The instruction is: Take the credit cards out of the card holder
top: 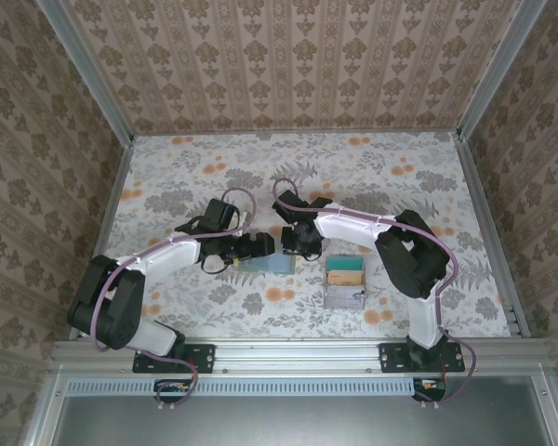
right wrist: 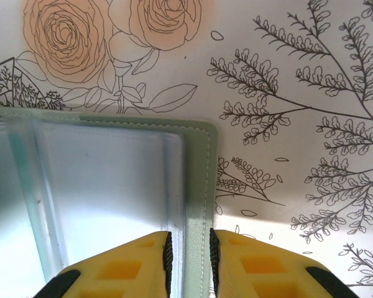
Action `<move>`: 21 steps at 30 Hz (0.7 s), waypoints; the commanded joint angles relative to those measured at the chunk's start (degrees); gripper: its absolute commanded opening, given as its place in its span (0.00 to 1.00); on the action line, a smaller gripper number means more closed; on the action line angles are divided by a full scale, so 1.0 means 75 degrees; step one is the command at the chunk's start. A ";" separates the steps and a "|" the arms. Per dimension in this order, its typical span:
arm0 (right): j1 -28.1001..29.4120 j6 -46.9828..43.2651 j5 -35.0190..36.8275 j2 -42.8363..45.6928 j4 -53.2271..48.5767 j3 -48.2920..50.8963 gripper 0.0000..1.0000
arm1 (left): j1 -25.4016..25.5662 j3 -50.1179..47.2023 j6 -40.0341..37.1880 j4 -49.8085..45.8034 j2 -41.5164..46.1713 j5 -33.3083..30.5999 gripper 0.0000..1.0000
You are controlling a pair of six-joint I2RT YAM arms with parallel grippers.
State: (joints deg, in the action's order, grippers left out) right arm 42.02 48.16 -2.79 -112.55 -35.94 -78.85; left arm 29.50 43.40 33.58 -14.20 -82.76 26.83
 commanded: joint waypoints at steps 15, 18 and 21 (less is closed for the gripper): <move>-0.0022 -0.0058 0.0055 0.0089 -0.0077 -0.0188 0.27 | 0.0185 0.0184 0.0019 0.0461 -0.0596 0.0584 0.90; -0.0020 -0.0047 0.0039 0.0063 -0.0061 -0.0175 0.27 | 0.0238 0.0173 0.0068 0.0542 -0.0655 0.0592 0.89; -0.0019 -0.0048 0.0031 0.0051 -0.0061 -0.0174 0.27 | 0.0252 0.0176 0.0070 0.0528 -0.0650 0.0585 0.89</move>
State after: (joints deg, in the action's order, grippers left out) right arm 42.02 48.16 -2.83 -112.57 -35.94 -78.98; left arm 31.11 44.03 33.43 -11.18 -87.31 30.00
